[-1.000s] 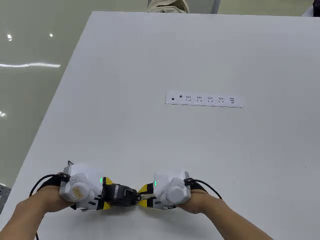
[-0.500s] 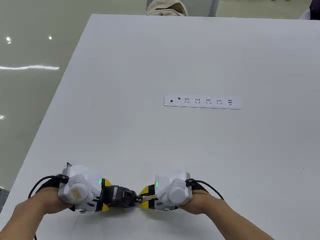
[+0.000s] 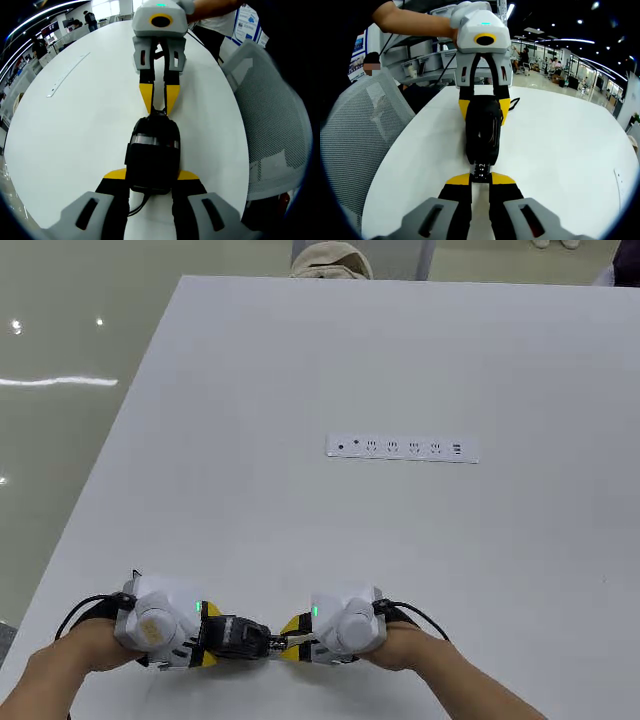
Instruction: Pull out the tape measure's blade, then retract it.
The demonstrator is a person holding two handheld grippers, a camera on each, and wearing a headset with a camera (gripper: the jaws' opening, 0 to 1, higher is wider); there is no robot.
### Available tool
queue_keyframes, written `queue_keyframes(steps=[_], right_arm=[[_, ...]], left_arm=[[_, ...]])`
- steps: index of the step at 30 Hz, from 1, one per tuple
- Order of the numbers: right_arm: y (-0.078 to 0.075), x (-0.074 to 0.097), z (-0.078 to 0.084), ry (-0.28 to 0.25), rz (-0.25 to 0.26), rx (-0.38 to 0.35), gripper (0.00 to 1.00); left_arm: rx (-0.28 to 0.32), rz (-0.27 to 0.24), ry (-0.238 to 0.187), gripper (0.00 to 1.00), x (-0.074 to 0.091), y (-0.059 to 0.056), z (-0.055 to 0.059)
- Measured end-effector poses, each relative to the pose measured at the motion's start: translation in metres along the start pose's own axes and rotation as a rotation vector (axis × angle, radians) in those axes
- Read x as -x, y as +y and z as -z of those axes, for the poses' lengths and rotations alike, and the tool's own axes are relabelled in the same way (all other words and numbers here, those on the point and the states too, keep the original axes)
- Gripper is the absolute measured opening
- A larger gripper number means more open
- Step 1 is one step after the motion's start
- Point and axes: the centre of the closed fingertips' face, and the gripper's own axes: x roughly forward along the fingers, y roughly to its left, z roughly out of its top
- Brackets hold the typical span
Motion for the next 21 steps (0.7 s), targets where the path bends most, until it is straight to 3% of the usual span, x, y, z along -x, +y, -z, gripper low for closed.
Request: queue_keyframes(steps=[21], right_arm=[[0.0004, 0.0082, 0.0041, 0.020, -0.002, 0.009, 0.10]], left_arm=[[0.005, -0.003, -0.004, 0.28, 0.0007, 0.0005, 0.0007]])
